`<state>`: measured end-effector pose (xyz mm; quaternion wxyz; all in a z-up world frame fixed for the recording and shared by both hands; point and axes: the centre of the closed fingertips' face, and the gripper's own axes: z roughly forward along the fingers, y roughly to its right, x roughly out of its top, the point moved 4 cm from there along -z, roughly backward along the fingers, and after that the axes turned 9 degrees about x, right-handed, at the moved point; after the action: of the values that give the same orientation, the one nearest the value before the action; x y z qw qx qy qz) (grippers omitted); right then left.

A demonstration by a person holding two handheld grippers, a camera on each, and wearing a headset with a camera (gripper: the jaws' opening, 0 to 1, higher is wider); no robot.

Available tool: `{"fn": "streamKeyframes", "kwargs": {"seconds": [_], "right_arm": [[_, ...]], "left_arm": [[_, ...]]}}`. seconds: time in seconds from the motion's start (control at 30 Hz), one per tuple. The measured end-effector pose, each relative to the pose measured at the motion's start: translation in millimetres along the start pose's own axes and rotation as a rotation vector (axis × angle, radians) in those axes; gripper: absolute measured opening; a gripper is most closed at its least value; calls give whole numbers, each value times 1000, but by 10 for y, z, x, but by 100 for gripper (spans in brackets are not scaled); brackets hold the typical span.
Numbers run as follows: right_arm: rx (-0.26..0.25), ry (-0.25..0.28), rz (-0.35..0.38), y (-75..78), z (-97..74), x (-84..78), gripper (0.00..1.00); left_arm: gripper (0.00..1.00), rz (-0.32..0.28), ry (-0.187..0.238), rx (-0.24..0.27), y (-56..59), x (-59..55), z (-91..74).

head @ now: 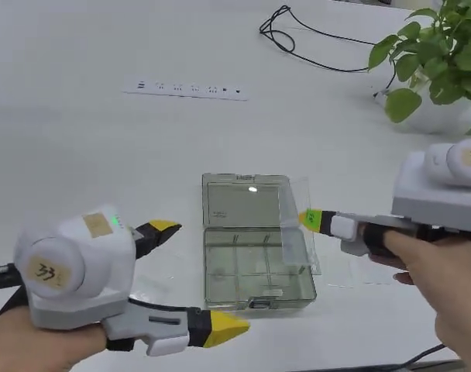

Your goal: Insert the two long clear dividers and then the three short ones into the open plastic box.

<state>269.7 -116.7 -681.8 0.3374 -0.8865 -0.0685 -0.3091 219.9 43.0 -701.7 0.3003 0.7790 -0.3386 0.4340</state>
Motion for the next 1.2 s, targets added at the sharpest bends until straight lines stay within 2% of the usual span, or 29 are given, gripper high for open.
{"fn": "streamKeyframes", "kwargs": {"seconds": [0.23,0.4,0.47,0.8,1.2], "right_arm": [[-46,-87,71,66,80,-112,6],[-65,-159,118,102,159,-206,6],[-88,-187,119,146,187,-238,6],[-113,-244,188,239,283,-366,6],[-132,-251,228,316,355,-464,6]], "left_arm": [[100,27,-11,-22,8,-64,-14],[100,26,-15,-31,14,-99,-35],[100,25,-15,-31,5,-104,-47],[99,8,0,-33,-38,-112,-58],[98,-1,2,-44,-35,-119,-24]]}}
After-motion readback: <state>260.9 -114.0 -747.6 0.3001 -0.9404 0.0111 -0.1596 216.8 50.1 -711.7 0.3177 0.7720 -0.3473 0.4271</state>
